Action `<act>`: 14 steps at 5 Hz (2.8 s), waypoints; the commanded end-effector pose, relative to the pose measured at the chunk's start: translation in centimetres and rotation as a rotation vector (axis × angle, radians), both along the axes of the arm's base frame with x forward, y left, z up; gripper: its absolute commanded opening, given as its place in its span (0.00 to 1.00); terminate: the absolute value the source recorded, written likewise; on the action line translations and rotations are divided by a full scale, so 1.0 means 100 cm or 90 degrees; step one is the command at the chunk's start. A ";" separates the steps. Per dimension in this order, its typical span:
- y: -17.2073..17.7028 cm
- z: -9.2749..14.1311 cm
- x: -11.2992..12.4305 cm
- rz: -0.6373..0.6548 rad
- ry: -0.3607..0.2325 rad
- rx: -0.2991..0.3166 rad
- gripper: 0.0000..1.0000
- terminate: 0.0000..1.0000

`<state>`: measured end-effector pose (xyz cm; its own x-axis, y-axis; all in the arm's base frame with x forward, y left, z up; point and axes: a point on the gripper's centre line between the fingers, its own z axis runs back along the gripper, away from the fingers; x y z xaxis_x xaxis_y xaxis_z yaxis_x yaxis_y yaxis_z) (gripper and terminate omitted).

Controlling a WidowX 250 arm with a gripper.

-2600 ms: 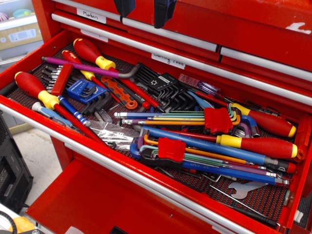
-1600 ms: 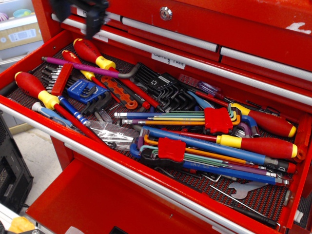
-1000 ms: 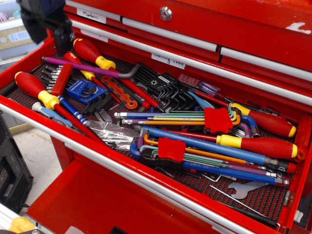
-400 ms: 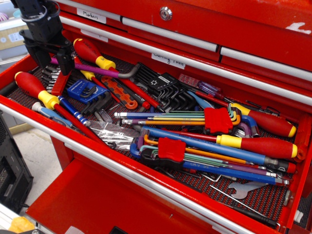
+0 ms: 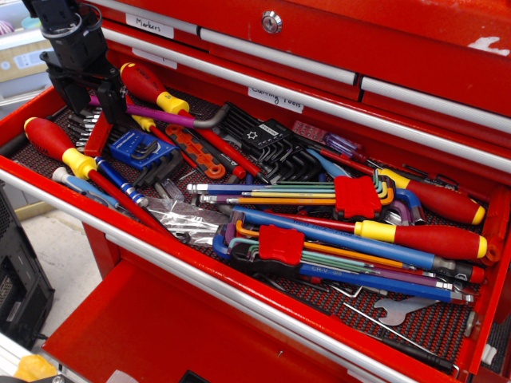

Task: Pick up bit holder

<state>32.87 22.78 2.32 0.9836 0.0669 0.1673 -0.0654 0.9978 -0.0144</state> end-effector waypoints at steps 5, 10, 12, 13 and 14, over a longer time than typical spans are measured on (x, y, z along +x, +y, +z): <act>0.009 -0.011 0.000 -0.003 -0.048 -0.020 1.00 0.00; -0.011 -0.014 0.006 0.005 -0.040 -0.055 1.00 0.00; -0.010 0.008 0.012 0.001 -0.015 -0.029 0.00 0.00; -0.014 0.045 0.015 -0.009 -0.016 0.006 0.00 0.00; -0.025 0.094 0.020 -0.007 0.005 0.055 0.00 0.00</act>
<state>34.71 19.22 10.26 0.9939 0.0122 0.1099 -0.0204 0.9971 0.0737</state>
